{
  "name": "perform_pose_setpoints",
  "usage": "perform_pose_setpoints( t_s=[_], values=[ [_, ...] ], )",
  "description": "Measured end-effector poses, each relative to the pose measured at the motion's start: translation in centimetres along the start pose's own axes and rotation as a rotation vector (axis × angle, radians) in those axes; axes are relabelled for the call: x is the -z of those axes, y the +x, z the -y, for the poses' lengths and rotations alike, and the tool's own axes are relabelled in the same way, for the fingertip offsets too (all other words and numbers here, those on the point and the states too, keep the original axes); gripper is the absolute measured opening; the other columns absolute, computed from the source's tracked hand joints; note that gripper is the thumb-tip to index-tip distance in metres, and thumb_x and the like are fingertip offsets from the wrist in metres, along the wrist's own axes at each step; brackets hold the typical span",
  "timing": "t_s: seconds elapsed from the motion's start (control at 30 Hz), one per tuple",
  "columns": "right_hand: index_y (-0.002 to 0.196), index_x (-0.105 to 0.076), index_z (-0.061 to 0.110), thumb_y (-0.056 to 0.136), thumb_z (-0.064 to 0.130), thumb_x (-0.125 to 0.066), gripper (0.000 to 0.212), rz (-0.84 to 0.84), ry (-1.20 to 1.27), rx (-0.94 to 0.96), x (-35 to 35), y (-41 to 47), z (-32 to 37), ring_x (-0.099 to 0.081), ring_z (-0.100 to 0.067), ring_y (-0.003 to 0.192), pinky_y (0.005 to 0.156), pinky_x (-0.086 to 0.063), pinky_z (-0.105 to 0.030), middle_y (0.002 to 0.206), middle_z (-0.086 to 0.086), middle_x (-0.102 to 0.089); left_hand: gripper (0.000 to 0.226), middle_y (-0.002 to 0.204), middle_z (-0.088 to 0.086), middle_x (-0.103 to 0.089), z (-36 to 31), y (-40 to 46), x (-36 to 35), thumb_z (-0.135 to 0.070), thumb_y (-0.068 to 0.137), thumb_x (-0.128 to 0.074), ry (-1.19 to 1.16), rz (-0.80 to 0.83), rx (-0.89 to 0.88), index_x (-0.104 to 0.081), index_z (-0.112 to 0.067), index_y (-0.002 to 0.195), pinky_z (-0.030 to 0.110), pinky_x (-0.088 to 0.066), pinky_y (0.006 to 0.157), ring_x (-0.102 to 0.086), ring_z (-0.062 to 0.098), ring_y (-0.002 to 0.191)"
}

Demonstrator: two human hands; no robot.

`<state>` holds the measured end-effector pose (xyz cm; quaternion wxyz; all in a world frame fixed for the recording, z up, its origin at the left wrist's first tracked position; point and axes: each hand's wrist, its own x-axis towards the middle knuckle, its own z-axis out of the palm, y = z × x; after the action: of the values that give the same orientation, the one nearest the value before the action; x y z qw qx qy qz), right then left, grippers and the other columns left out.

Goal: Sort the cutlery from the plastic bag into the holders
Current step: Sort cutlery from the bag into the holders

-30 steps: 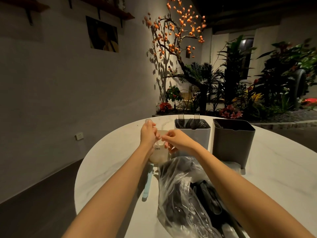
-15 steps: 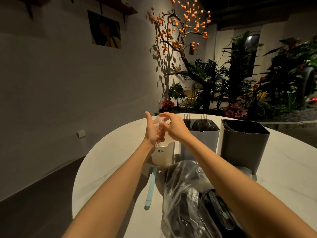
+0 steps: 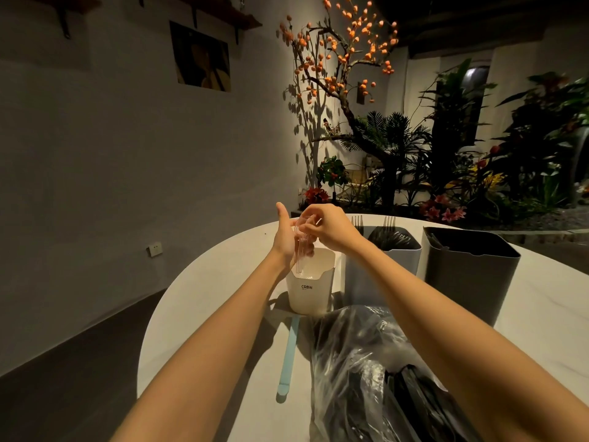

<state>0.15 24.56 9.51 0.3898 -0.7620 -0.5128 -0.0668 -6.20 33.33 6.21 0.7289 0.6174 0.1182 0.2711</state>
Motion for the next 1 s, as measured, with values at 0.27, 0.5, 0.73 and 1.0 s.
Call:
perform_pose_setpoints(
  t_s=[0.27,0.5,0.73,1.0],
  values=[
    [0.104,-0.068,0.006,0.095,0.012,-0.055,0.017,-0.045,-0.273,-0.178,-1.8,1.0,-1.7,-0.064,-0.033,0.09,0.081,-0.054,-0.045,0.104,-0.015,-0.067,0.043,0.12,0.007,-0.062,1.6,0.9,1.9,-0.038,0.105,-0.02,0.446,-0.355,-0.152,-0.051,-0.01,0.116,0.028,-0.031,0.089,-0.051,0.018,0.112],
    [0.11,-0.065,0.004,0.091,0.004,-0.058,0.02,0.173,-0.453,-0.214,-4.4,1.3,-1.7,-0.064,-0.032,0.095,0.085,-0.054,-0.04,0.106,-0.015,-0.066,0.067,0.127,0.011,-0.059,3.2,1.9,2.4,-0.048,0.103,-0.011,0.484,-0.192,-0.02,-0.059,-0.005,0.121,0.033,-0.034,0.101,-0.05,0.023,0.122],
    [0.113,-0.063,-0.001,0.081,0.005,-0.073,0.035,0.372,-0.488,-0.372,-4.9,0.9,-2.3,-0.065,-0.029,0.101,0.083,-0.051,-0.032,0.111,-0.015,-0.066,0.063,0.123,0.011,-0.059,3.3,1.7,2.4,-0.049,0.103,-0.011,0.522,-0.202,0.016,-0.056,-0.009,0.122,0.037,-0.038,0.1,-0.052,0.026,0.117],
    [0.118,-0.062,0.002,0.082,0.0,-0.07,0.037,0.244,-0.39,-0.38,-4.0,1.2,-1.4,-0.065,-0.031,0.098,0.086,-0.056,-0.038,0.115,-0.015,-0.063,0.041,0.12,0.007,-0.059,2.9,1.2,2.5,-0.035,0.105,-0.026,0.6,-0.279,-0.123,-0.059,-0.012,0.114,0.033,-0.039,0.097,-0.05,0.021,0.113]
  ],
)
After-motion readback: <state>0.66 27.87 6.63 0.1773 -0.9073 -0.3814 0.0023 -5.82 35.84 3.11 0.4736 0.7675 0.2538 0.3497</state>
